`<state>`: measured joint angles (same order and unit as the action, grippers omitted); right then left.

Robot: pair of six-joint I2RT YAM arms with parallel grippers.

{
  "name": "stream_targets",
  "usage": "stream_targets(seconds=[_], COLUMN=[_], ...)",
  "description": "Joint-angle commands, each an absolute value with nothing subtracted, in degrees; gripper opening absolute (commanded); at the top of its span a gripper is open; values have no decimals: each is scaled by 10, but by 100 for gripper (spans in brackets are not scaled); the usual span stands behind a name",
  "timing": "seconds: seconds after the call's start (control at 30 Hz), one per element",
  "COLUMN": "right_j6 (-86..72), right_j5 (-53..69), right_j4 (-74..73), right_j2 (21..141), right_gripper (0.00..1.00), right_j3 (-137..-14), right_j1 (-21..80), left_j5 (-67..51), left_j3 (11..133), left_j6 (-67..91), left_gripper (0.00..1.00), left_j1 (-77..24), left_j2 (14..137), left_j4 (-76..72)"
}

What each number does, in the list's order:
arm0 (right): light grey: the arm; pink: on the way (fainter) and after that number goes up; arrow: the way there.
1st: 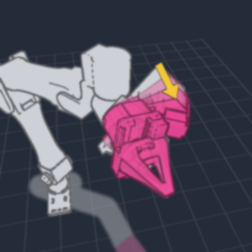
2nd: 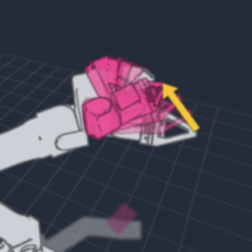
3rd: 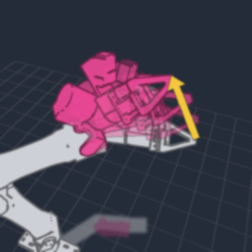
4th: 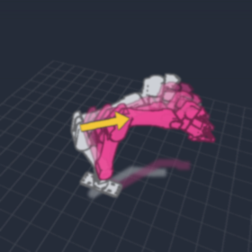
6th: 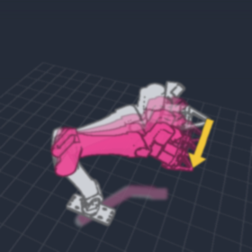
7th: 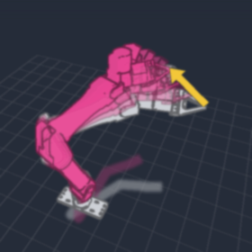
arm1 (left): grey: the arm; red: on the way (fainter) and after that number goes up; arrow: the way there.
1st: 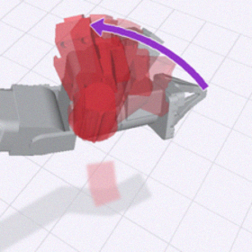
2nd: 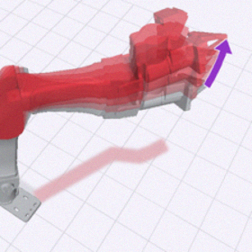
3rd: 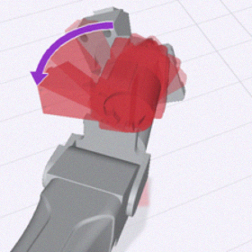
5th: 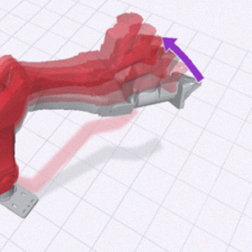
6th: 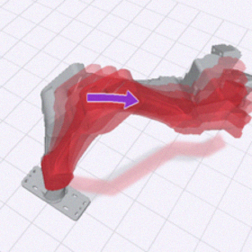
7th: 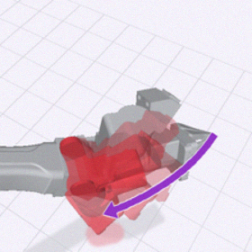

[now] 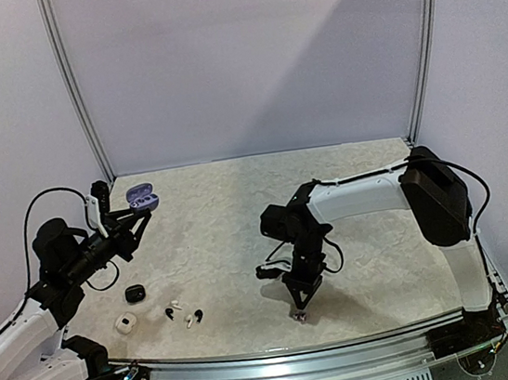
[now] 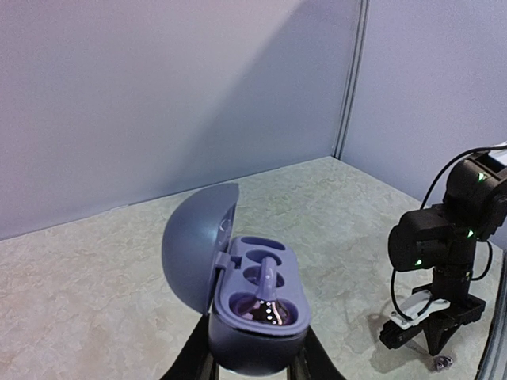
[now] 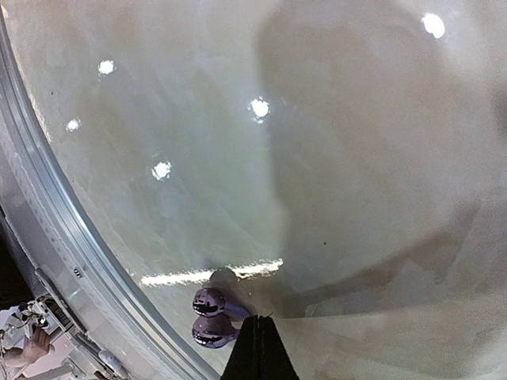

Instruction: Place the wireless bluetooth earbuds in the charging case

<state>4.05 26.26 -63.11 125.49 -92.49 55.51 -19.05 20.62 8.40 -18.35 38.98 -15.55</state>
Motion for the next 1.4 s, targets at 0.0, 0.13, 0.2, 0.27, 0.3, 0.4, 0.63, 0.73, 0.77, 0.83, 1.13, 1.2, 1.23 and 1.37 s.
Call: stream_targets(seconds=[0.0, 0.13, 0.2, 0.27, 0.3, 0.4, 0.63, 0.73, 0.77, 0.83, 1.13, 1.2, 1.23, 1.37], right_j6=[24, 10, 3, -19, -26, -52, -83, -87, -89, -94, -111, -112, -112, -113], right_j5=[261, 259, 256, 256, 256, 260, 275, 289, 292, 295, 314, 314, 313, 318], right_j4=[-620, -619, -626, -636, -637, -629, -599, -591, -587, -579, -559, -559, -559, -562], right_j2=[1226, 1221, 1222, 1225, 1225, 1221, 1209, 1210, 1210, 1211, 1213, 1212, 1212, 1211], right_gripper=[0, 0, 13, 22, 25, 31, 31, 31, 31, 30, 28, 23, 19, 16], right_j3=[-921, -917, -916, -912, -907, -890, -869, -864, -862, -859, -848, -847, -847, -846], right_j1=[559, 559, 559, 559, 558, 559, 560, 562, 563, 564, 572, 573, 574, 575], left_j5=[-194, -194, -193, -193, -194, -195, -194, -195, -195, -195, -196, -196, -196, -196], left_j3=[197, 197, 197, 197, 197, 196, 196, 196, 195, 195, 195, 195, 195, 195], left_j6=[83, 83, 83, 83, 83, 85, 85, 86, 85, 87, 86, 86, 87, 86], left_gripper=[0, 0, 0, 0, 0, 0, 0, 0, 0, 0, 0, 0, 0, 0], left_j1=[-186, -186, -186, -186, -186, -185, -186, -185, -186, -186, -186, -186, -186, -185], left_j2=[388, 388, 387, 387, 387, 388, 387, 386, 386, 386, 385, 386, 385, 385], left_j4=[-159, -159, -158, -157, -158, -159, -159, -158, -159, -159, -158, -157, -157, -157])
